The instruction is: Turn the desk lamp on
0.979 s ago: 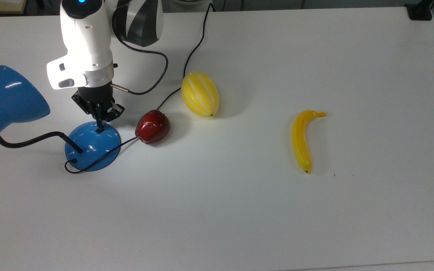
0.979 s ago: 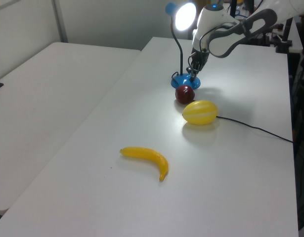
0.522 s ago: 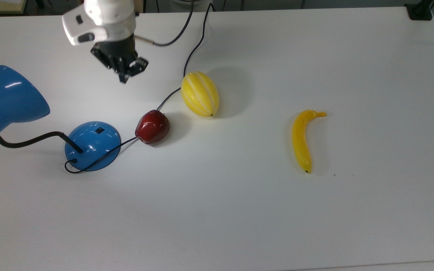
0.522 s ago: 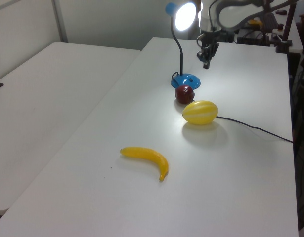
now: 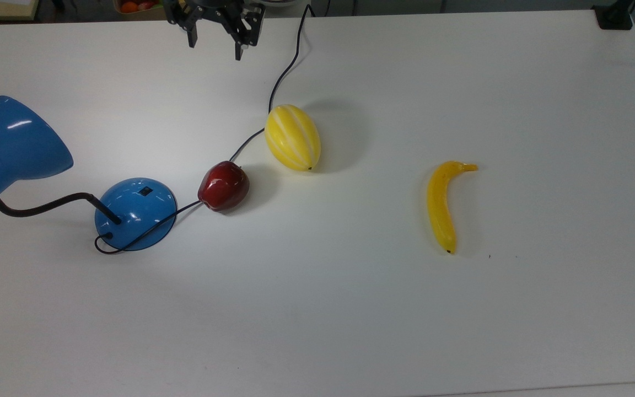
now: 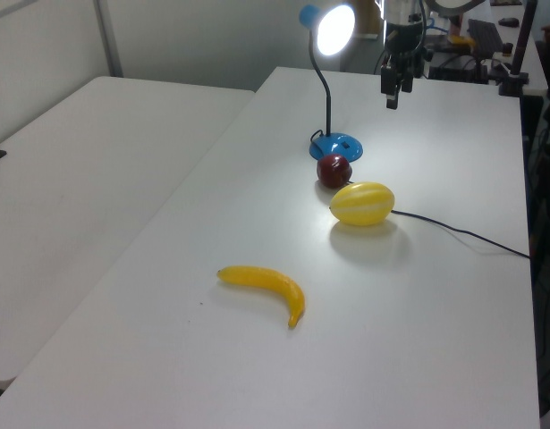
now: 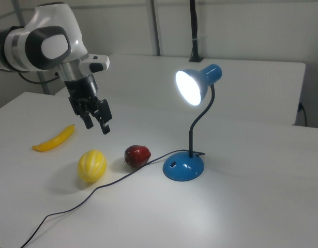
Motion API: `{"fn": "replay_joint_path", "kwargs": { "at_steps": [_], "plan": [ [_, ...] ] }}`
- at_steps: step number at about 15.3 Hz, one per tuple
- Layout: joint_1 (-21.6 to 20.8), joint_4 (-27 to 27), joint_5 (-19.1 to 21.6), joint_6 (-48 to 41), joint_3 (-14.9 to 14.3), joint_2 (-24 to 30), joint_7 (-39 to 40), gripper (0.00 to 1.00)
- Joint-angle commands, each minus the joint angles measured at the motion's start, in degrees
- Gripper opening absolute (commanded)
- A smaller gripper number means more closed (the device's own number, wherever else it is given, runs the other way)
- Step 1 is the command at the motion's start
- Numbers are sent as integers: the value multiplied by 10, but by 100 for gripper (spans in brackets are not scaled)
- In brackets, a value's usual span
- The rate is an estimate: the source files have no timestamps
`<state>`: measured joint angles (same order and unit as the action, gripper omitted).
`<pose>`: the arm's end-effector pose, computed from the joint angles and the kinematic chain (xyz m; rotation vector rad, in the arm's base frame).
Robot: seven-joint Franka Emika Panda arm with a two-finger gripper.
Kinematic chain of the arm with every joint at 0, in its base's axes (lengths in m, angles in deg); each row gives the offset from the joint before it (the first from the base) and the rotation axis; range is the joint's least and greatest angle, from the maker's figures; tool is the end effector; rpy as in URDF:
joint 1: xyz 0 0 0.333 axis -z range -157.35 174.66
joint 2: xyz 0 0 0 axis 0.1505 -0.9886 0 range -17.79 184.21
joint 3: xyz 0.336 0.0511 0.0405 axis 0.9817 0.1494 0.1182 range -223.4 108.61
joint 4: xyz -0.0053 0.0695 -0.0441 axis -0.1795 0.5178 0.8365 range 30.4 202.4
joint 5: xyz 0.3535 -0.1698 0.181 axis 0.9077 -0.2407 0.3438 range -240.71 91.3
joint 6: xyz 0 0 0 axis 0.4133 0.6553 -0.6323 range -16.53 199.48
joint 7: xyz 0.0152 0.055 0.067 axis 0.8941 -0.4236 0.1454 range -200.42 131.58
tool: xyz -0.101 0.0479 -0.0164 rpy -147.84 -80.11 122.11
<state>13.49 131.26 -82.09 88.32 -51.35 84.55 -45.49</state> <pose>0.5949 0.0017 0.5464 3.0078 -0.2132 0.0288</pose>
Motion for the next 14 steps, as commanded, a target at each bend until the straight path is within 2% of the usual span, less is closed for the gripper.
{"fn": "replay_joint_path", "kwargs": {
  "at_steps": [1, 9, 14],
  "plan": [
    [-3, 2, 29, -10, -15, 16, 32, 100],
    [8, -32, 29, -59, -18, 7, 43, 100],
    [8, -34, 30, -68, -18, 9, 38, 100]
  ]
}}
